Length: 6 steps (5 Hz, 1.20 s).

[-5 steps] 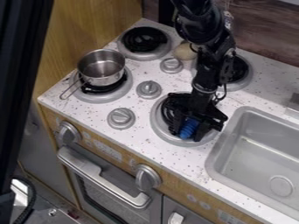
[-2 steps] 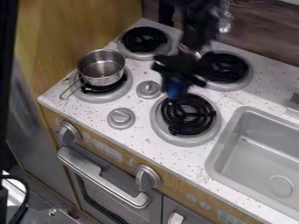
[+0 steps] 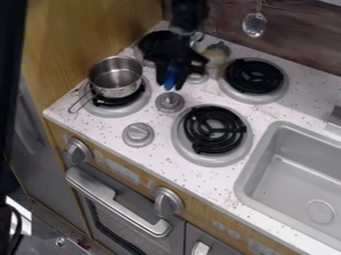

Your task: Move the blue fork to the left side of the stove

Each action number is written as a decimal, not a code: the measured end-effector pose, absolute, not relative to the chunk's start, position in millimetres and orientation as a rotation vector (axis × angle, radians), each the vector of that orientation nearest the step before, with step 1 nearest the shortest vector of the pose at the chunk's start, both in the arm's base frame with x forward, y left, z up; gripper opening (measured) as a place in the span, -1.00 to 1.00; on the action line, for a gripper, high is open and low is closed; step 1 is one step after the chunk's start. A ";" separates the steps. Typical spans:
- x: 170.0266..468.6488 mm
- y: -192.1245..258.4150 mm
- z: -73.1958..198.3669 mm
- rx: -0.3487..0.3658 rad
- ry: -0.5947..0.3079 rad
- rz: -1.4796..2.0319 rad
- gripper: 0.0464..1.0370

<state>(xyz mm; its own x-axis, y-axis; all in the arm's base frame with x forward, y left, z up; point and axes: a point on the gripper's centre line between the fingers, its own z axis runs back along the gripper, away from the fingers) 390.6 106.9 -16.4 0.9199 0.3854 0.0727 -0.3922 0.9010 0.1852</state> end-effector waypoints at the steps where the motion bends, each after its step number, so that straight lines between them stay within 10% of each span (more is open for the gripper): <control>1: 400.5 128.2 -27.3 0.190 -0.016 0.425 -0.26; 3: 406.8 141.7 -47.4 0.191 0.013 0.338 -0.20; 5: 390.6 132.9 -30.0 0.198 -0.044 0.314 0.89; 6: 376.0 125.2 -0.5 0.187 -0.072 0.340 0.92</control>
<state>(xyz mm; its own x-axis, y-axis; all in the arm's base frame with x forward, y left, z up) 376.0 125.2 -0.5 0.9403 0.3251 0.1011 -0.3383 0.9256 0.1700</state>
